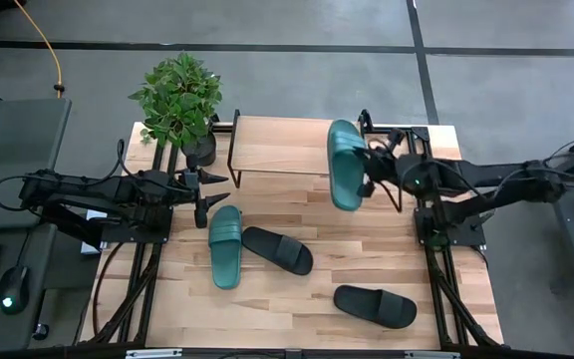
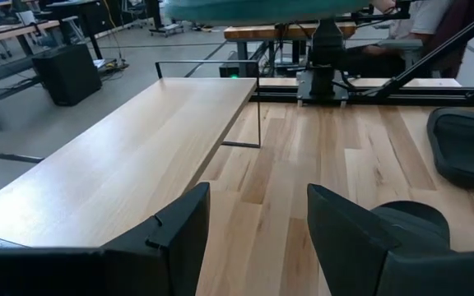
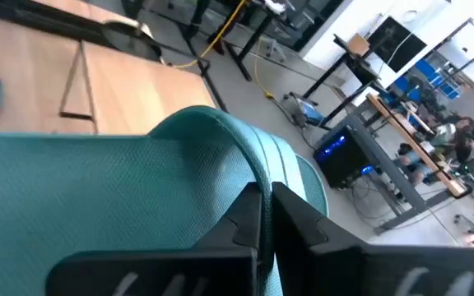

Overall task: Pick and place slides into the shelf
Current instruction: Put the right green slide on the shelf

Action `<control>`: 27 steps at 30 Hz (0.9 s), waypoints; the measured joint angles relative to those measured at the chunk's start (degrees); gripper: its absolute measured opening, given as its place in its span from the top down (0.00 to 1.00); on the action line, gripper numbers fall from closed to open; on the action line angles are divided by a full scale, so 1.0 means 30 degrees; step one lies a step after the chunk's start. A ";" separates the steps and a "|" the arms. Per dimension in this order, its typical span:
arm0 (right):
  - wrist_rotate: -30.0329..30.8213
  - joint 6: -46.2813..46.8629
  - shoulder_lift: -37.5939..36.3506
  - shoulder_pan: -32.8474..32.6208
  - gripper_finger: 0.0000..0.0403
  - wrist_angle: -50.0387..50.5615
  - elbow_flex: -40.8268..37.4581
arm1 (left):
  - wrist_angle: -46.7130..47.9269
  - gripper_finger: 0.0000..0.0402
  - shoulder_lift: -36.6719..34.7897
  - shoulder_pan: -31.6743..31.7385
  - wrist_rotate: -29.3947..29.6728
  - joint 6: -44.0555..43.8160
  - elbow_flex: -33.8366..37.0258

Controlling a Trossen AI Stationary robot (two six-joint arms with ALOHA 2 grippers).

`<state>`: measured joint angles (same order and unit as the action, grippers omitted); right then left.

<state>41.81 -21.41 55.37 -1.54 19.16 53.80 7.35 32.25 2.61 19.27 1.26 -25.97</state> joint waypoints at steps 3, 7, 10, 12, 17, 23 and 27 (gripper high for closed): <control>-0.1366 -0.0694 0.0400 0.1771 1.00 -0.1239 -0.0640 | 0.0000 0.53 0.0000 0.0000 0.0108 0.0006 -0.0001; -0.2000 -0.1534 0.1458 0.3438 1.00 -0.1874 -0.0688 | -0.0002 0.53 0.0076 0.0000 0.0333 0.0000 0.0006; -0.2433 -0.2467 0.2198 0.4213 1.00 -0.2457 -0.0604 | -0.0023 0.53 0.0189 0.0000 0.0350 0.0000 -0.0001; -0.3062 -0.2769 0.2595 0.4788 1.00 -0.2921 -0.0597 | 0.0000 0.53 0.0331 0.0000 0.0350 0.0000 -0.0001; -0.4714 -0.3072 0.3102 0.6215 1.00 -0.3339 -0.0590 | 0.0001 0.53 0.0746 0.0000 0.0346 0.0000 -0.0001; -0.5862 -0.3548 0.3156 0.7315 1.00 -0.3299 -0.0582 | -0.0199 0.53 0.1170 0.0000 0.0342 0.0171 -0.0001; -0.6181 -0.3823 0.3156 0.7668 1.00 -0.2885 -0.0568 | -0.0434 0.53 0.1195 0.0000 0.0342 0.0189 -0.0001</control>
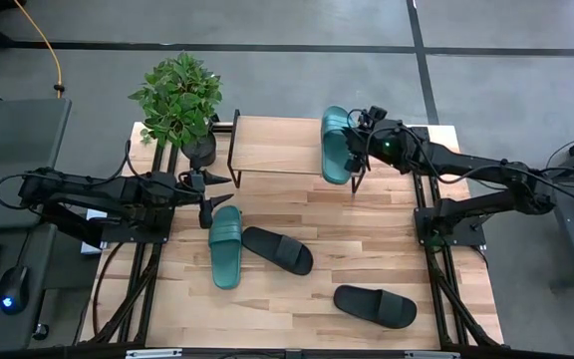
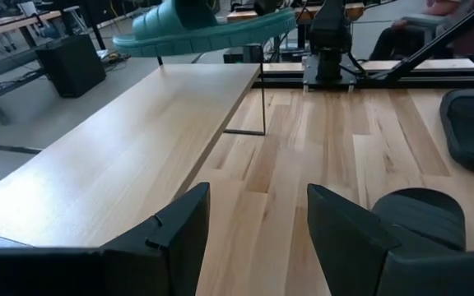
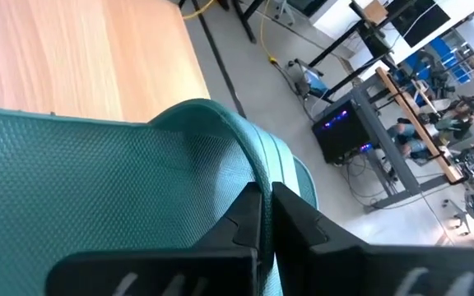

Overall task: Pick and place slides into the shelf
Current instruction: Put the right green slide on the shelf

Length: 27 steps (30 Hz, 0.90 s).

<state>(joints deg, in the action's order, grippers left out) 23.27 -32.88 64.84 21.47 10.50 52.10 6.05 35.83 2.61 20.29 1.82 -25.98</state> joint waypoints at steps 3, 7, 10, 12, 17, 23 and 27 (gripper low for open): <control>0.0032 -0.0143 0.0000 0.0239 1.00 0.0732 0.0000 | -0.0025 0.53 0.0000 0.0000 -0.0004 0.0008 0.0000; 0.0031 -0.0108 0.0007 0.0464 1.00 0.1651 0.0000 | -0.0025 0.53 0.0000 0.0000 -0.0007 0.0008 0.0000; 0.0022 -0.0068 0.0007 0.0477 1.00 0.1789 0.0000 | -0.0025 0.53 0.0000 0.0000 -0.0013 0.0008 0.0000; -0.0068 -0.0060 0.0007 0.0476 1.00 0.1847 0.0000 | -0.0025 0.53 0.0000 0.0000 -0.0015 0.0008 0.0000; -0.0804 0.0279 0.0007 0.0476 1.00 0.2043 0.0000 | -0.0025 0.53 0.0000 0.0000 -0.0029 0.0008 0.0000; -0.0729 0.0274 0.0007 0.0469 1.00 0.2858 0.0007 | -0.0021 0.53 0.0000 0.0000 -0.0029 0.0001 0.0000; -0.0747 0.0172 0.0011 0.0461 1.00 0.3232 0.0029 | -0.0025 0.53 0.0000 0.0000 -0.0029 -0.0007 0.0000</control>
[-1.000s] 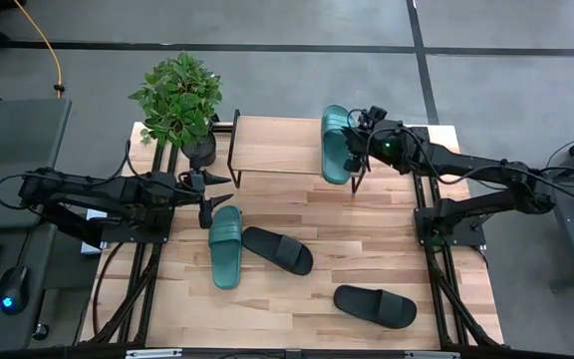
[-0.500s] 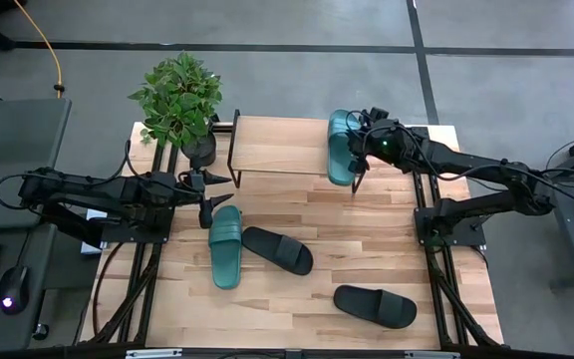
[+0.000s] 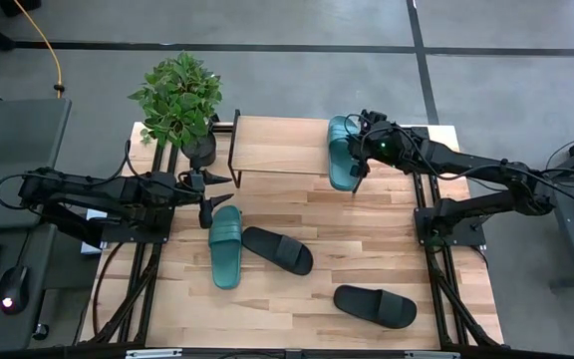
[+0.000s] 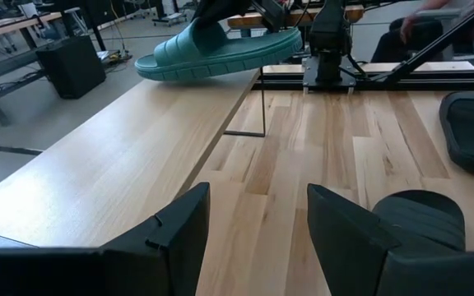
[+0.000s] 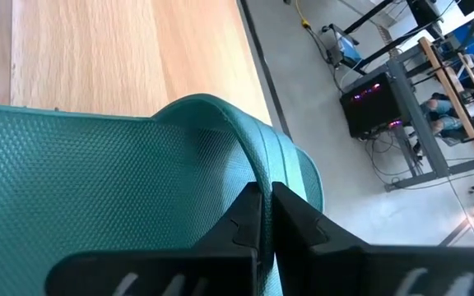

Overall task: Pick and place slides into the shelf
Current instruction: Put the right green slide on the shelf

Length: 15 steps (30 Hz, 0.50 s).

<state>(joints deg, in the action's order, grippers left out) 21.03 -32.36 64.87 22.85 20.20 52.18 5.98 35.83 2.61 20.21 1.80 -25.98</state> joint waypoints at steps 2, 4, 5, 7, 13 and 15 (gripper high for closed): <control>0.0051 -0.0125 -0.0002 0.0007 1.00 0.0039 0.0007 | -0.0031 0.53 0.0000 0.0000 -0.0001 -0.0009 0.0000; 0.0123 -0.0360 0.0002 0.0007 1.00 0.0032 0.0000 | -0.0095 0.53 0.0000 0.0000 -0.0007 -0.0068 0.0000; 0.0135 -0.0405 0.0003 0.0007 1.00 0.0031 0.0000 | -0.0135 0.53 0.0000 0.0000 -0.0007 -0.0119 0.0000; 0.0142 -0.0611 0.0003 0.0007 1.00 0.0016 0.0001 | -0.0209 0.53 0.0000 0.0000 -0.0015 -0.0182 0.0000; 0.0142 -0.1372 0.0003 0.0007 1.00 0.0018 0.0000 | -0.0562 0.53 0.0000 0.0000 -0.0015 -0.0182 0.0000; 0.0142 -0.1593 -0.0003 0.0007 1.00 0.0032 0.0000 | -0.0627 0.53 0.0000 0.0000 -0.0015 -0.0182 0.0000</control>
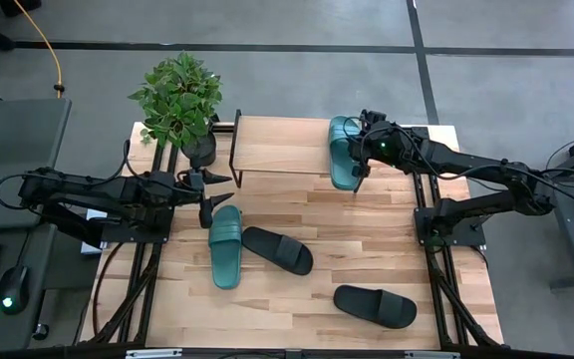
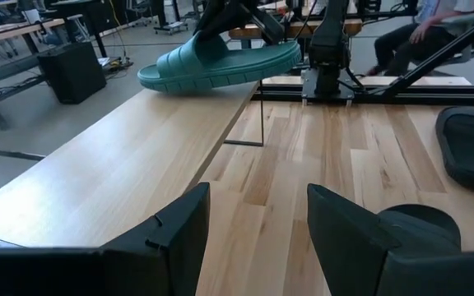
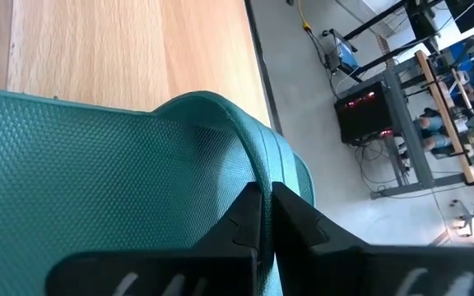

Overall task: Pick and place slides into the shelf
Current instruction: Put the right green slide on the shelf

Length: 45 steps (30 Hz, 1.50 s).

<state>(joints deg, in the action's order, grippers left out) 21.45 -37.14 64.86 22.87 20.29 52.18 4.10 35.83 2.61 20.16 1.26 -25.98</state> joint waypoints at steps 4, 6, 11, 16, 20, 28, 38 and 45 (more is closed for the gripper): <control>-0.0007 -0.0279 0.0007 0.0000 1.00 0.0013 0.0000 | 0.0022 0.53 0.0000 0.0000 0.0000 0.0000 0.0000; -0.0007 -0.0279 0.0003 0.0000 1.00 0.0076 0.0000 | 0.0044 0.53 0.0000 0.0000 0.0000 0.0000 0.0000; 0.0039 -0.0140 -0.0001 0.0000 0.99 0.0600 0.0000 | 0.0058 0.53 0.0000 0.0000 0.0000 -0.0007 0.0000; 0.1426 -0.0128 0.0004 0.0007 0.96 0.1547 0.0000 | 0.0066 0.53 0.0000 0.0000 0.0000 -0.0007 0.0000; 0.1698 -0.0065 0.0007 0.0015 0.94 0.1977 -0.0015 | 0.0066 0.53 0.0000 0.0000 0.0000 -0.0007 0.0000; 0.2343 0.0225 0.0004 0.0015 0.89 0.2249 -0.0022 | 0.0066 0.53 0.0000 0.0000 0.0000 -0.0007 0.0000; 0.3680 -0.0059 0.0006 0.0000 0.87 0.2887 -0.0022 | 0.0066 0.53 0.0000 0.0000 0.0000 -0.0007 0.0000; 0.4568 -0.0116 0.0000 0.0000 0.87 0.2900 -0.0022 | 0.0066 0.53 0.0000 0.0000 0.0000 -0.0015 0.0000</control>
<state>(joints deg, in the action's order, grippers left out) 35.16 -37.49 64.86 22.87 28.99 52.12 4.29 35.83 2.61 20.16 1.21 -25.98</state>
